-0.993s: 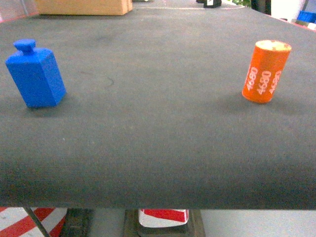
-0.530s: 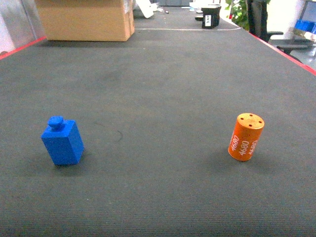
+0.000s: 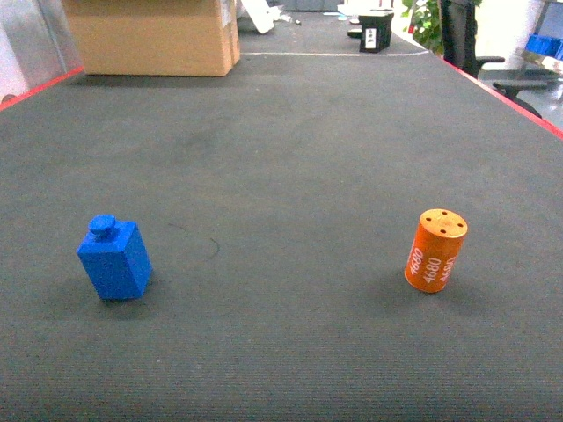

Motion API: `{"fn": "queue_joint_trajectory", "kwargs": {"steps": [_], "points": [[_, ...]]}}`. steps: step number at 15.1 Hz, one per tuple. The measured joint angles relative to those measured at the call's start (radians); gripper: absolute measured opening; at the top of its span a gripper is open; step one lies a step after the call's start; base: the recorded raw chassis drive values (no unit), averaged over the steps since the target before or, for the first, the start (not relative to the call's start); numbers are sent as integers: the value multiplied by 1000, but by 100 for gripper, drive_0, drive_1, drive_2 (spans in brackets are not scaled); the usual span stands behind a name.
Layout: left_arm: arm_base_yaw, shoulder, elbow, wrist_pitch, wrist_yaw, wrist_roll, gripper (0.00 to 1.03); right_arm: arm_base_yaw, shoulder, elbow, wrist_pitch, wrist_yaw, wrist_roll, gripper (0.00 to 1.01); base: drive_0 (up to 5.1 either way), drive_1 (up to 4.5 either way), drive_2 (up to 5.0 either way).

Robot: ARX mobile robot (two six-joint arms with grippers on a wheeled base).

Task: Sort blue parts and orange caps into right shelf containers

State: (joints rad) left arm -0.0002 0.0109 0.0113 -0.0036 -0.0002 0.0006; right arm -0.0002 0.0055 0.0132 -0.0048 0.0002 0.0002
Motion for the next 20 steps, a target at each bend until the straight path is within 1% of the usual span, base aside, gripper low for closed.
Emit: {"fn": "queue_joint_trajectory", "kwargs": {"steps": [20], "points": [[0, 0, 0, 0, 0, 0, 98, 0, 0, 0, 0, 0, 0, 98, 0, 0, 0]]}}
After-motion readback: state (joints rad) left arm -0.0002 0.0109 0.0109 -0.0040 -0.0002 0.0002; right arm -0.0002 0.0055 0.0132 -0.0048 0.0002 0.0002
